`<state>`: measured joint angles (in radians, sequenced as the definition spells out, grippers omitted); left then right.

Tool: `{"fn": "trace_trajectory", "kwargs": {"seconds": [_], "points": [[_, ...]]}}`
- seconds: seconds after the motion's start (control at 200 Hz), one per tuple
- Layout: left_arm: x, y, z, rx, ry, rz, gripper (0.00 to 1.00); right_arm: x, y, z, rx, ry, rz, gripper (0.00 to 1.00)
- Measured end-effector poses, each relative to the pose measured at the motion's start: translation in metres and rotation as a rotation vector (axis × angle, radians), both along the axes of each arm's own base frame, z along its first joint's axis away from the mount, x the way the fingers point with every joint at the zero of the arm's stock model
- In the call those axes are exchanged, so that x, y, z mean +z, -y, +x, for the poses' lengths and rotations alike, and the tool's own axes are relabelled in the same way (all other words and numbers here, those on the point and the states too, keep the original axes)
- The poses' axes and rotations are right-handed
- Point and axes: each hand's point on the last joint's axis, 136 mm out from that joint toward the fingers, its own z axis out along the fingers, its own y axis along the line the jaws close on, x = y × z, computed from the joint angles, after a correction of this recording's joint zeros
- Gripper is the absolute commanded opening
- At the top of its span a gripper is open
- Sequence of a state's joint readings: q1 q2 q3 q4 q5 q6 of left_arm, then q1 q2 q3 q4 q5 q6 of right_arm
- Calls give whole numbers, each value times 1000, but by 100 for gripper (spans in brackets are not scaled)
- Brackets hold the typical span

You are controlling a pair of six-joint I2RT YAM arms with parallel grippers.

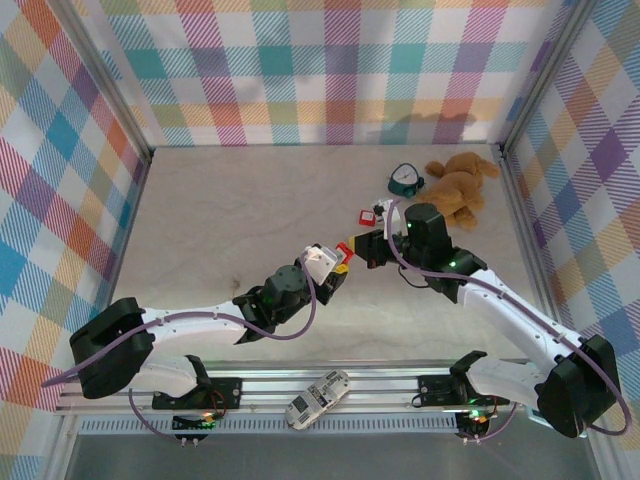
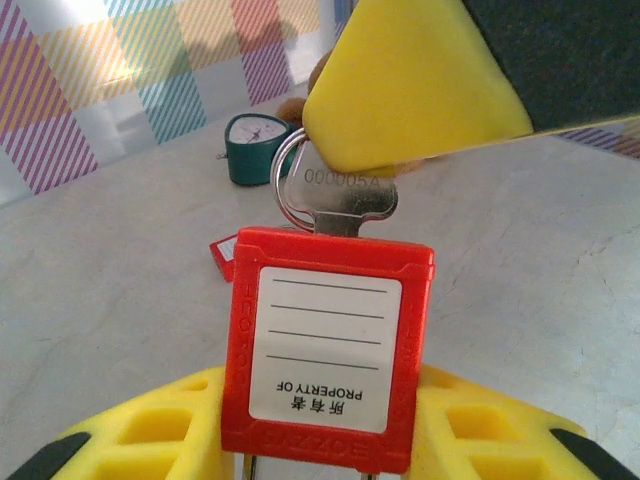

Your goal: Unlock with the key

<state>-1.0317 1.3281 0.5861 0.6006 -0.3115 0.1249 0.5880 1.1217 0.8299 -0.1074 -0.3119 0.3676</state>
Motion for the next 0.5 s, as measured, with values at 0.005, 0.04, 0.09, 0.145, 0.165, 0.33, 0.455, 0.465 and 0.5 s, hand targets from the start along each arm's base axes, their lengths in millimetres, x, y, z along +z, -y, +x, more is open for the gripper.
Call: {"fn": "trace_trajectory", "kwargs": {"seconds": [0.005,0.04,0.09,0.145,0.165,0.33,0.455,0.465,0.5], "points": [[0,0,0,0,0,1,0,0,0,0,0,0,1,3],[-1,0,0,2,-1,4,0,0,-1,0,-4,-1,2,3],[-1,-1,0,3,0,7,0,-1,-1,0,-9,0,2,4],[-1,-1,1,4,0,9,0,0,-2,0,-10,0,3,5],[-1,-1,1,4,0,10,0,0,-2,1,-13,1,2,5],[-5,3,2,-8,-4,61,0,-3,4,1,-42,-9,-29,15],[0,8,2,-27,15,67,0,-8,9,-4,-48,-48,-64,31],[0,8,2,-27,15,70,0,-8,10,-4,-50,-48,-67,33],[0,8,2,-29,16,75,0,-8,11,-4,-51,-54,-72,38]]}}
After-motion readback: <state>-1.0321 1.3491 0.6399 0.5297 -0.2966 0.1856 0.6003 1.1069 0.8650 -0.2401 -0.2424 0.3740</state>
